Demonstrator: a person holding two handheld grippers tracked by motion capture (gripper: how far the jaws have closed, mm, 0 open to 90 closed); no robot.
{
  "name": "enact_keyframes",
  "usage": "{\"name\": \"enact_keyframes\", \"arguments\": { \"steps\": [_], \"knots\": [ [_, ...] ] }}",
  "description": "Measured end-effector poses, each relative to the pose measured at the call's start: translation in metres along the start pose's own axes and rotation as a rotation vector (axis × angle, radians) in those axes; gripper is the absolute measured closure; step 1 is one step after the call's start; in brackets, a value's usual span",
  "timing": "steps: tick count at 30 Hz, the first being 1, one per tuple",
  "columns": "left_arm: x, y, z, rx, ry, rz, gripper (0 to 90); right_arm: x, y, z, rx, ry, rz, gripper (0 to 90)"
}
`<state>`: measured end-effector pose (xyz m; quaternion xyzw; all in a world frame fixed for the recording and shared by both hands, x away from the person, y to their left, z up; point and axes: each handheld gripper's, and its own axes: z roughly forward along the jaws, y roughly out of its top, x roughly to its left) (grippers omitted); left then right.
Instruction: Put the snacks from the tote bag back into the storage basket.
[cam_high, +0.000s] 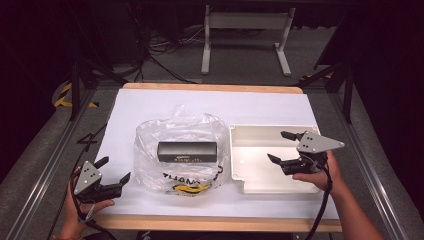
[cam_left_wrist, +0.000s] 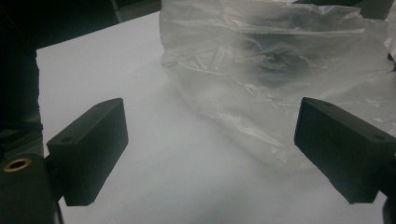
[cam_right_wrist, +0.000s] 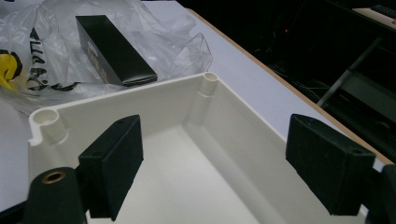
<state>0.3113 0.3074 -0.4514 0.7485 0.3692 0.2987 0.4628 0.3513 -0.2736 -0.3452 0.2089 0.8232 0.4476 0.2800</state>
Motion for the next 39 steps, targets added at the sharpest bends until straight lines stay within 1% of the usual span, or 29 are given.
{"name": "enact_keyframes", "arguments": {
  "steps": [6, 11, 16, 22, 27, 36, 39],
  "knots": [
    [0.0, 0.0, 0.0, 0.0, -0.002, 0.002, 10.6, 0.0, 0.01, 0.017, -0.002, 0.044, -0.009, 20.3],
    [0.0, 0.0, 0.0, 0.0, -0.007, 0.002, 10.7, 0.002, 0.018, 0.03, 0.015, 0.076, -0.024, 20.6],
    [-0.001, 0.0, 0.0, 0.002, -0.008, 0.003, 10.9, 0.004, 0.026, 0.038, 0.018, 0.099, -0.033, 21.0],
    [-0.001, 0.0, 0.001, 0.002, -0.013, 0.005, 11.0, 0.009, 0.037, 0.053, 0.044, 0.135, -0.072, 21.6],
    [-0.001, 0.0, 0.001, 0.0, -0.016, 0.004, 11.1, 0.013, 0.043, 0.063, 0.057, 0.166, -0.085, 21.8],
    [-0.002, 0.0, 0.001, 0.003, -0.017, 0.009, 11.1, 0.014, 0.052, 0.075, 0.066, 0.192, -0.092, 21.8],
    [-0.002, 0.0, 0.001, 0.003, -0.018, 0.011, 11.1, 0.015, 0.056, 0.081, 0.073, 0.202, -0.102, 21.8]
  ]
}}
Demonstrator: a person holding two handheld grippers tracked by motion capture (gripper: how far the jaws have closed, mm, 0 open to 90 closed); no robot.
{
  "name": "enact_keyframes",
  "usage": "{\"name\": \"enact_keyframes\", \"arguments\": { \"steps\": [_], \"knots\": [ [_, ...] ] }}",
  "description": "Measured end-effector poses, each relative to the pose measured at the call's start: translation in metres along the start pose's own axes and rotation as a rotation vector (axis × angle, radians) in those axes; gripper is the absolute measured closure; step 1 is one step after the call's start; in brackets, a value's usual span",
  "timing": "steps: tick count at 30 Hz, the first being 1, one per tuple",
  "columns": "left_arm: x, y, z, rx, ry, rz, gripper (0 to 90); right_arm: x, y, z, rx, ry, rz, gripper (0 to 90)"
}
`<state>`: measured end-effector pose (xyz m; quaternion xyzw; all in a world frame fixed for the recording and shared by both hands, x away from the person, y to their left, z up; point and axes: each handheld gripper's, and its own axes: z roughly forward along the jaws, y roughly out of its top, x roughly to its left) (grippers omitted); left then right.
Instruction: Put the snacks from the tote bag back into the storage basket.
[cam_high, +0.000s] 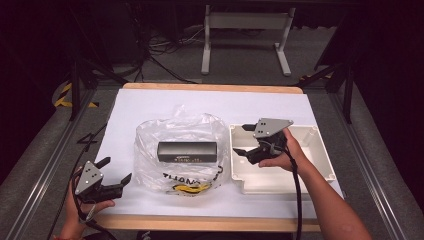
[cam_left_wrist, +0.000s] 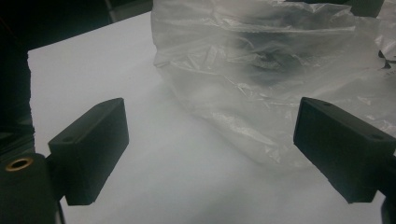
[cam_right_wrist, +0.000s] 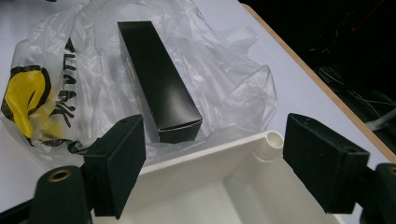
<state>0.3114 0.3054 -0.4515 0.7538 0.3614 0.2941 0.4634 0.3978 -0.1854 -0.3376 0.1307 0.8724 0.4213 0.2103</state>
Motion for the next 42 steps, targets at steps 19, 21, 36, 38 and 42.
{"name": "enact_keyframes", "arguments": {
  "steps": [19, 21, 36, 38, 42],
  "knots": [
    [-0.001, 0.002, 0.0, 0.002, -0.012, 0.012, 11.1, -0.003, 0.021, 0.028, 0.026, 0.063, -0.027, 22.1],
    [-0.001, 0.002, 0.0, 0.002, -0.01, 0.013, 11.1, -0.003, 0.022, 0.029, 0.029, 0.065, -0.028, 22.0],
    [-0.003, -0.002, -0.006, 0.012, -0.002, 0.009, 11.2, 0.002, 0.032, 0.068, 0.121, 0.157, -0.092, 22.1],
    [-0.003, -0.002, -0.008, 0.012, 0.001, 0.005, 11.2, 0.003, 0.034, 0.074, 0.14, 0.182, -0.095, 22.1],
    [-0.004, -0.004, -0.011, 0.017, 0.006, 0.007, 11.2, 0.006, 0.035, 0.085, 0.185, 0.217, -0.121, 22.1]
  ]
}}
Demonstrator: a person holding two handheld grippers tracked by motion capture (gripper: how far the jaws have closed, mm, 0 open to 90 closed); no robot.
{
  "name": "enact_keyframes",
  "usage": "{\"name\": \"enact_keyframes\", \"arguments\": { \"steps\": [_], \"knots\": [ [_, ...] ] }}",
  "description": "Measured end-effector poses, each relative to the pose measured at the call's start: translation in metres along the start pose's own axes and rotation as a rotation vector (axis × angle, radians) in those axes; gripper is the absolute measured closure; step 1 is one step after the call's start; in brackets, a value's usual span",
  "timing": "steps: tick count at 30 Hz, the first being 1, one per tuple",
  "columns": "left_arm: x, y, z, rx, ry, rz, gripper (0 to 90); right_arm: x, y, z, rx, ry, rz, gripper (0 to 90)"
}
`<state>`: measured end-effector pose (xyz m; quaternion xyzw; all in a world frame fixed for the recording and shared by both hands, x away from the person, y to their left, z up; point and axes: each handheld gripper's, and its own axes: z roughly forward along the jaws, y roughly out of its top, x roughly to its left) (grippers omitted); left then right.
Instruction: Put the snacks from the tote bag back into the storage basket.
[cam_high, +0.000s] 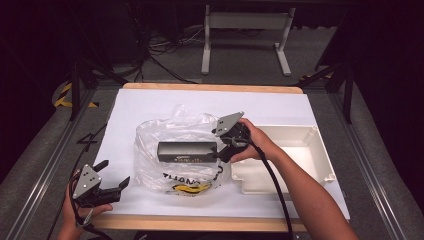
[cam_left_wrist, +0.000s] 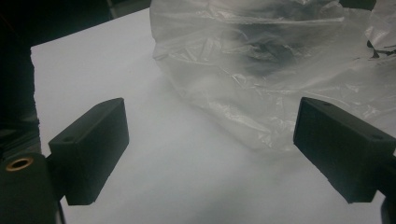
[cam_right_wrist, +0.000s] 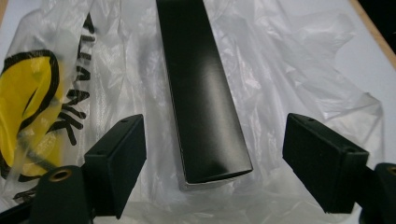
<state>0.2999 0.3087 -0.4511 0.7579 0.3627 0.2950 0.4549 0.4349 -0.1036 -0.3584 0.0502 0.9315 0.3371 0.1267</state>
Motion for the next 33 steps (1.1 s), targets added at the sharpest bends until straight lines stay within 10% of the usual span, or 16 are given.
{"name": "enact_keyframes", "arguments": {
  "steps": [33],
  "knots": [
    [-0.002, -0.002, -0.003, 0.018, -0.002, 0.003, 11.5, -0.014, 0.017, 0.065, 0.275, 0.123, -0.048, 40.1]
  ]
}}
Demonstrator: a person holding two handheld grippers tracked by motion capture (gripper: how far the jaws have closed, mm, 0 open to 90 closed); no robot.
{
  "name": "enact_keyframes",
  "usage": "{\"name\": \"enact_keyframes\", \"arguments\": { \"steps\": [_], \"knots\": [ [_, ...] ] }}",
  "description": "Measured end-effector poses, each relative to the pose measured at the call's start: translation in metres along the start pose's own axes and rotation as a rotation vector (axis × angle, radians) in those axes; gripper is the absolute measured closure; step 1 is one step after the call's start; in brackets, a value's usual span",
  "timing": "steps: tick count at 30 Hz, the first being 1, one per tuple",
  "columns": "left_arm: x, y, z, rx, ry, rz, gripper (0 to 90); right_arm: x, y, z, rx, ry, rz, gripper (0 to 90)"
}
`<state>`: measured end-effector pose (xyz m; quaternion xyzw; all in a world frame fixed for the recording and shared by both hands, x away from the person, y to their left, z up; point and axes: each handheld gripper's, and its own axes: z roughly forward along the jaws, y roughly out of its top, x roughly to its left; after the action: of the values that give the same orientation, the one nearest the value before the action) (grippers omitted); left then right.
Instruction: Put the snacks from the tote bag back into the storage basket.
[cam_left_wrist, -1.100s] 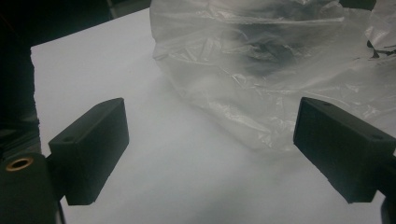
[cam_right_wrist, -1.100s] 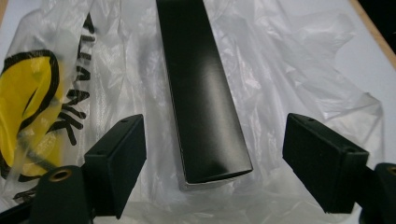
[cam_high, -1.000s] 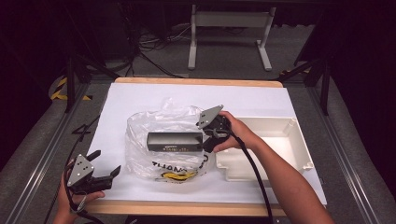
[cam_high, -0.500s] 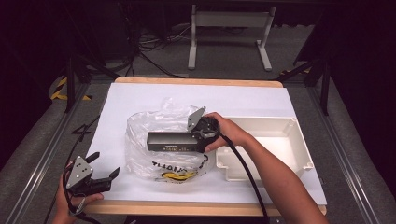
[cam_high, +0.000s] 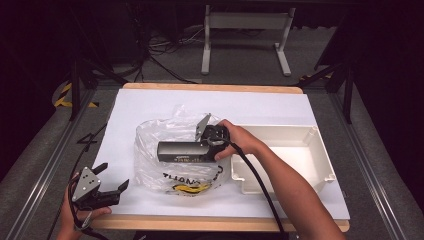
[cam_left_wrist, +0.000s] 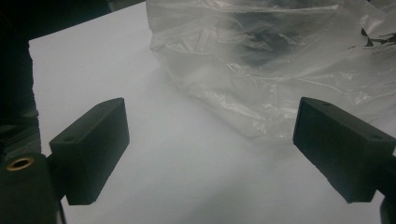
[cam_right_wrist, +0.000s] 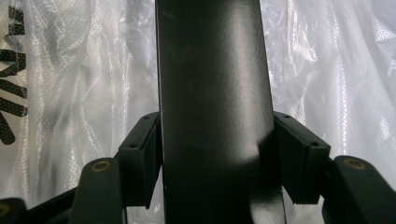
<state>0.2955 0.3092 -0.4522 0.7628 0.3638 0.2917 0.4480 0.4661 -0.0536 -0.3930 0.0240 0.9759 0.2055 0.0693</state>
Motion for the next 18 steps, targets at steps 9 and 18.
{"name": "enact_keyframes", "arguments": {
  "steps": [9, 18],
  "knots": [
    [0.0, 0.0, 0.001, 0.004, -0.006, 0.002, 11.6, 0.003, 0.004, -0.002, 0.003, 0.008, -0.034, 42.7],
    [0.0, 0.001, 0.002, -0.001, -0.007, -0.003, 11.6, 0.006, 0.006, -0.012, -0.041, -0.008, -0.071, 43.0]
  ]
}}
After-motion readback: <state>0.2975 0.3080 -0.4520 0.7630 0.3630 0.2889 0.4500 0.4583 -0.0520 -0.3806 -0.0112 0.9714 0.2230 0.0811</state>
